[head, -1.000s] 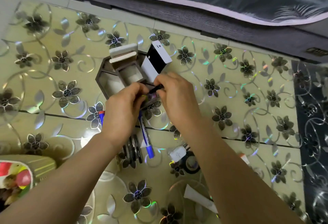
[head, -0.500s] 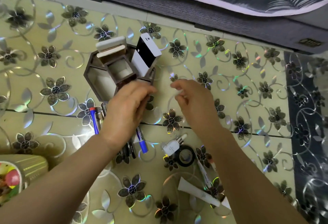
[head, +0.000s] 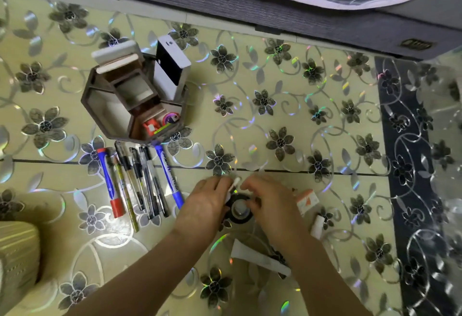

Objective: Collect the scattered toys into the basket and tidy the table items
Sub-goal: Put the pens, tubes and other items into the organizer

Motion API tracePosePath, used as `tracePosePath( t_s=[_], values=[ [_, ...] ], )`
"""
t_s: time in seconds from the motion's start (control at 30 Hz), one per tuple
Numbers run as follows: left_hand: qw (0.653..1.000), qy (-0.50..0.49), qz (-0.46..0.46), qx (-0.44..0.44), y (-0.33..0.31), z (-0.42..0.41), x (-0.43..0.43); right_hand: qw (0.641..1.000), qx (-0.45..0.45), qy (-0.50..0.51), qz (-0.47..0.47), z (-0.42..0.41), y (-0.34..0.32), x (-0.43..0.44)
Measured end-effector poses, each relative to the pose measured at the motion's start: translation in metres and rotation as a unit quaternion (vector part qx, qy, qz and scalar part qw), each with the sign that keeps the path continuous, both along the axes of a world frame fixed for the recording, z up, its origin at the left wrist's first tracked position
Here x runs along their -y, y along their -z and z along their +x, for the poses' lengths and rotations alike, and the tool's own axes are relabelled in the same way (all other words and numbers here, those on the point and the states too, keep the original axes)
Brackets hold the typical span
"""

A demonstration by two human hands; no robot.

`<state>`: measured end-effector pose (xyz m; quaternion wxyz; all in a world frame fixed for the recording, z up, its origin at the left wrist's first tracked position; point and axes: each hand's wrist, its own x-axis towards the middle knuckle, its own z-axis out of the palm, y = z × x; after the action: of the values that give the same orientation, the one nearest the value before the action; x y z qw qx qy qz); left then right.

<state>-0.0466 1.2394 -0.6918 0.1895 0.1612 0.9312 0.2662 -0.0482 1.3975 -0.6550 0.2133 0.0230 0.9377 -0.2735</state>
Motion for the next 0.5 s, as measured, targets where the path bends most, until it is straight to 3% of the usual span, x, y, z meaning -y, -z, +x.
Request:
tracePosePath(
  t_s=[0.17,0.23,0.3,0.5],
  values=[
    [0.999,0.007,-0.048,-0.004,-0.013,-0.005,-0.006,0.993,0.001,-0.054,0.103,0.009,0.017,0.017],
    [1.0,-0.021,-0.014,0.017,-0.021,-0.006,-0.002,0.993,-0.015,-0.039,0.111,0.007,0.019,0.018],
    [0.995,-0.081,0.057,0.013,-0.034,-0.011,0.01,0.994,-0.036,-0.026,0.1,0.002,0.017,0.019],
    [0.943,-0.26,0.157,-0.137,-0.079,-0.049,0.07,0.995,-0.091,0.019,-0.029,-0.041,-0.017,0.044]
  ],
)
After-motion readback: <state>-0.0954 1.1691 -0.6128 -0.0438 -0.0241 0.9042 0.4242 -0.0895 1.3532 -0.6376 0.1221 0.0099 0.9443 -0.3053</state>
